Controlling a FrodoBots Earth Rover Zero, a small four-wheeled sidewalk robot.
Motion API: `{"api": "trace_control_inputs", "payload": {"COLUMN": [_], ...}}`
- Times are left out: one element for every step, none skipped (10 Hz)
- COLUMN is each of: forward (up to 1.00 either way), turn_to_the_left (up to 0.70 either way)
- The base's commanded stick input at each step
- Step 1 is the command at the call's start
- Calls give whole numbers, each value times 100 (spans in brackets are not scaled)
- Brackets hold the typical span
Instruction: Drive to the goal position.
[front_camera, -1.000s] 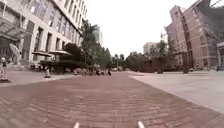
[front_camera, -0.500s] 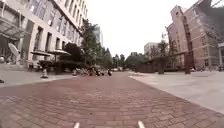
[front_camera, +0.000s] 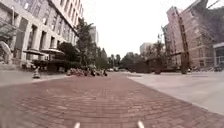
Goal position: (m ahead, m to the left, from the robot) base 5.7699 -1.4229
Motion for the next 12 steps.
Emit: {"api": "trace_control_inputs", "payload": {"forward": [70, 70, 70, 70, 70, 70, 70, 70, 70, 70, 70, 70], "turn_to_the_left": [0, 0, 0, 0, 0, 0, 0, 0, 0, 0, 0, 0]}}
